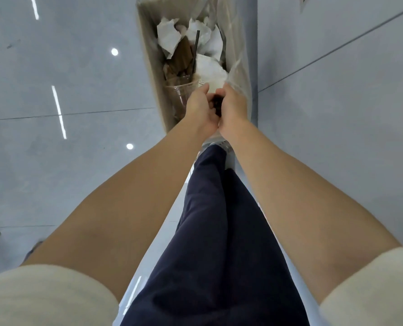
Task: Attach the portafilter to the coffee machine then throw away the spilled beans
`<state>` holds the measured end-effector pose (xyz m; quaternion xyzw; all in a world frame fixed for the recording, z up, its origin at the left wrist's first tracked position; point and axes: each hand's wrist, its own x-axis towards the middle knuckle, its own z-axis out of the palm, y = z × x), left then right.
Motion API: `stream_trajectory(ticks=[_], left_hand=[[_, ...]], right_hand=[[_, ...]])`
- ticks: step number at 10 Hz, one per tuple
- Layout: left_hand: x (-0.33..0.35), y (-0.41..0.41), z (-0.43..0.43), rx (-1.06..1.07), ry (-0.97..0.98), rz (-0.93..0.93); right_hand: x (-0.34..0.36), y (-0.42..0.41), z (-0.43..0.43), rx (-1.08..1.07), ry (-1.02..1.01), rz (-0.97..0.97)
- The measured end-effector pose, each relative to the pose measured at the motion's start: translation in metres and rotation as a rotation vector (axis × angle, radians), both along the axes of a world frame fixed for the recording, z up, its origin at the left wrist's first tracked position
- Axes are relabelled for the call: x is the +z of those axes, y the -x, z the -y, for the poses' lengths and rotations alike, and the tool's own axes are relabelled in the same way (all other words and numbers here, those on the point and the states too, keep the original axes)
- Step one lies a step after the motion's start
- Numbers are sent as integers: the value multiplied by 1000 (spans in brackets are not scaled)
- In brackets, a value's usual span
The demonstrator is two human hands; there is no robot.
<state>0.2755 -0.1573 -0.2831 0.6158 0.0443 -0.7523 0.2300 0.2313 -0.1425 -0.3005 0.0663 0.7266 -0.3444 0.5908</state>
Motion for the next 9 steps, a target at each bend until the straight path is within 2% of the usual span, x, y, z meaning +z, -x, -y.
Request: stream_trajectory(ticks=[2, 4, 6, 8, 9], left_hand=[[-10, 0, 7, -57, -77, 52], [-15, 3, 13, -16, -128, 60], [-11, 3, 12, -2, -128, 52], [9, 1, 17, -124, -7, 118], [23, 2, 23, -272, 99, 252]], right_hand=[[-1, 5, 8, 54, -85, 68], [-7, 12, 10, 13, -50, 182], [-4, 19, 12, 79, -72, 238], [22, 22, 12, 139, -61, 203], [44, 31, 11, 204, -35, 130]])
